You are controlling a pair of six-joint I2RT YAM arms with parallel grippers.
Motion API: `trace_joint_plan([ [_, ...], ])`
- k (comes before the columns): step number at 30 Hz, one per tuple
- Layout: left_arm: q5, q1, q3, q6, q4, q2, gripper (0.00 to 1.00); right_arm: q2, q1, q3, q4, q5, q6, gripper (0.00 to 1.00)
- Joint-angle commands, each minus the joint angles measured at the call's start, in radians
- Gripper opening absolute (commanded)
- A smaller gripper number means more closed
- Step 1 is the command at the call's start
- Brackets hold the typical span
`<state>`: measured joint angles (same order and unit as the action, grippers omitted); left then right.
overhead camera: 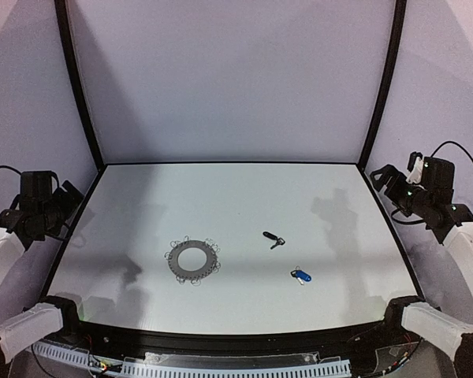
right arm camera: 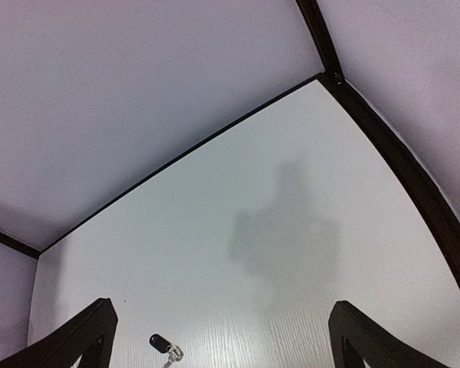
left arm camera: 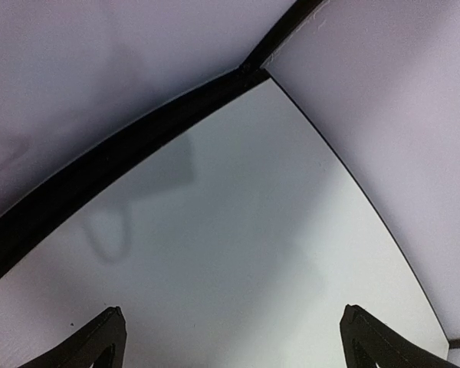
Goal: Put the keys on the keyring
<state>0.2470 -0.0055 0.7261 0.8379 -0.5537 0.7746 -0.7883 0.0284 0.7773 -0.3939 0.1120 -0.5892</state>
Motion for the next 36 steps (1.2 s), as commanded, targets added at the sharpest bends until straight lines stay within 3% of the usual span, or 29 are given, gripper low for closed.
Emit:
trace_joint_plan([
  [1, -0.078, -0.002, 0.021, -0.024, -0.02, 0.023, 1.0, 0.0, 0.001, -0.009, 0.064, 0.025, 0.032, 0.98],
  [7, -0.213, -0.002, 0.002, -0.032, 0.025, 0.083, 1.0, -0.051, 0.002, 0.079, -0.108, 0.021, 0.11, 0.98],
  [11, -0.324, -0.005, 0.026, -0.069, 0.042, 0.17, 1.0, -0.048, 0.002, 0.042, -0.077, 0.101, 0.12, 0.98],
  [15, -0.348, -0.093, 0.042, -0.082, 0.077, 0.276, 1.0, -0.052, 0.0, 0.041, -0.06, 0.179, 0.118, 0.98],
  [20, -0.32, -0.297, 0.06, -0.134, 0.117, 0.388, 1.0, -0.169, -0.003, 0.11, -0.155, 0.268, 0.158, 0.98],
  [24, -0.385, -0.365, 0.069, -0.155, 0.167, 0.472, 1.0, -0.215, -0.074, 0.091, -0.112, 0.268, 0.158, 0.98],
  [32, -0.328, -0.54, 0.208, -0.284, 0.112, 0.617, 1.0, -0.286, -0.21, 0.107, -0.058, 0.277, 0.215, 0.98],
  [36, -0.326, -0.571, 0.262, -0.3, 0.119, 0.699, 1.0, -0.317, -0.265, 0.105, -0.031, 0.281, 0.221, 0.98],
])
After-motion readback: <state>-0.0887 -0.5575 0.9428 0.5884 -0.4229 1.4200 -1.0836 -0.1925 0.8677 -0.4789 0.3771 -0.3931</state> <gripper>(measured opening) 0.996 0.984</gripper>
